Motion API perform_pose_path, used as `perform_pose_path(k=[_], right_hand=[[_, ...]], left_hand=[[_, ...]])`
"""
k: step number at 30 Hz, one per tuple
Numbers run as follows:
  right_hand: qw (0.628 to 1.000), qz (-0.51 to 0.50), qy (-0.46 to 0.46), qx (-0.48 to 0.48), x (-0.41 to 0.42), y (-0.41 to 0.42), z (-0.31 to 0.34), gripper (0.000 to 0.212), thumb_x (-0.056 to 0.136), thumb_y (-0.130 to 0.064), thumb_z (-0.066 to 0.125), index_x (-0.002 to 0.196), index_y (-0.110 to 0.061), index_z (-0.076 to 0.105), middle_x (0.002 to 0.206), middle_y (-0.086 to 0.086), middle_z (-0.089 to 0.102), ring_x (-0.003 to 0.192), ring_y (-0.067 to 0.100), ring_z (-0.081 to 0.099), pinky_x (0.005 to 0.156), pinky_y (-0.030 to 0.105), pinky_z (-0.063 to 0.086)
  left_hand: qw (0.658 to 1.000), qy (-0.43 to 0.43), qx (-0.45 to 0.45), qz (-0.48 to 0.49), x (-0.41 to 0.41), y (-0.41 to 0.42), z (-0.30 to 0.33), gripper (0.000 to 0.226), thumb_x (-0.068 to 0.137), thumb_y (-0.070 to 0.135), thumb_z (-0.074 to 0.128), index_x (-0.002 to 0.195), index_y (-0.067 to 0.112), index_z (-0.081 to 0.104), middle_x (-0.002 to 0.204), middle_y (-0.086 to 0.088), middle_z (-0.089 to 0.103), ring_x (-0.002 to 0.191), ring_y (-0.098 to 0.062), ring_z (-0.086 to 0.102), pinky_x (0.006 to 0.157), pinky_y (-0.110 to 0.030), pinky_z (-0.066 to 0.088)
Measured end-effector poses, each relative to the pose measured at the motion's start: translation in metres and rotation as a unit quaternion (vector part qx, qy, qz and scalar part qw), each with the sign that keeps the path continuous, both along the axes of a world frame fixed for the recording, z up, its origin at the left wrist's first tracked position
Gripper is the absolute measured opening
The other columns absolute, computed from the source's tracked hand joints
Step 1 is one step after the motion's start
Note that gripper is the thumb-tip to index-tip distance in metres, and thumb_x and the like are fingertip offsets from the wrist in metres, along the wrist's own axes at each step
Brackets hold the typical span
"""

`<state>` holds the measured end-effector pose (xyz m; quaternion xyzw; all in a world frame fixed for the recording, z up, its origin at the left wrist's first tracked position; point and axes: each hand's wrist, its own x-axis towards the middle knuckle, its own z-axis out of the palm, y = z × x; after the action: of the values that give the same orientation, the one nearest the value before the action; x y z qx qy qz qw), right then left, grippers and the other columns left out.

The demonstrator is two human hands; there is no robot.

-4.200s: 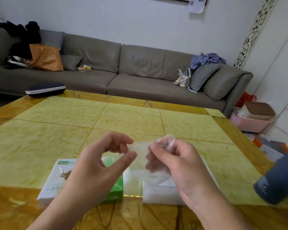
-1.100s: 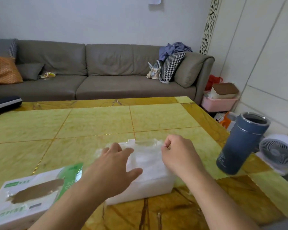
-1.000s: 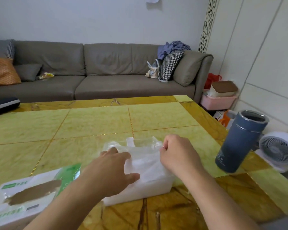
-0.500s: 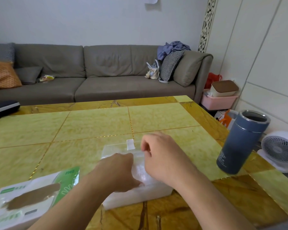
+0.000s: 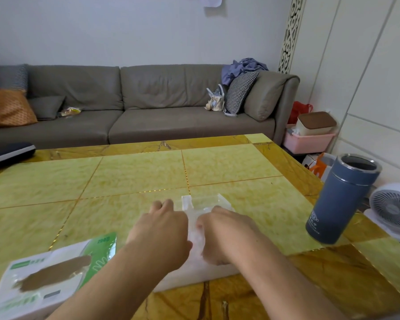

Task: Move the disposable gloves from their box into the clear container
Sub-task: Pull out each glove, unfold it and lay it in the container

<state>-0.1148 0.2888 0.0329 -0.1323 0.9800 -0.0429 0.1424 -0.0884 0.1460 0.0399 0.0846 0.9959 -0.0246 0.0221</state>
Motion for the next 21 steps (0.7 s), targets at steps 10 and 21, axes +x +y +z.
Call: perform_pose_path(k=[10,21], right_hand=[[0.999,-0.017,-0.041,0.023,0.003,0.000,0.010,0.072,0.084,-0.004,0.058,0.151,-0.029,0.048,0.144,0.008,0.037,0.106,0.029,0.061,0.090,0.041,0.057],[0.999,-0.020,-0.030,0.002,0.007,0.003,0.007,0.064,0.081,-0.006,0.057,0.141,-0.028,0.058,0.138,0.008,0.038,0.102,0.029,0.064,0.089,0.041,0.057]], left_hand=[[0.996,0.052,0.051,-0.046,0.013,-0.001,-0.002,0.043,0.102,0.043,0.054,0.138,0.043,0.030,0.118,0.012,0.054,0.097,-0.015,0.058,0.072,-0.028,0.044],[0.996,0.081,0.032,-0.013,0.011,-0.005,-0.012,0.029,0.103,0.047,0.049,0.120,0.024,0.052,0.118,0.004,0.049,0.116,-0.016,0.052,0.082,-0.027,0.048]])
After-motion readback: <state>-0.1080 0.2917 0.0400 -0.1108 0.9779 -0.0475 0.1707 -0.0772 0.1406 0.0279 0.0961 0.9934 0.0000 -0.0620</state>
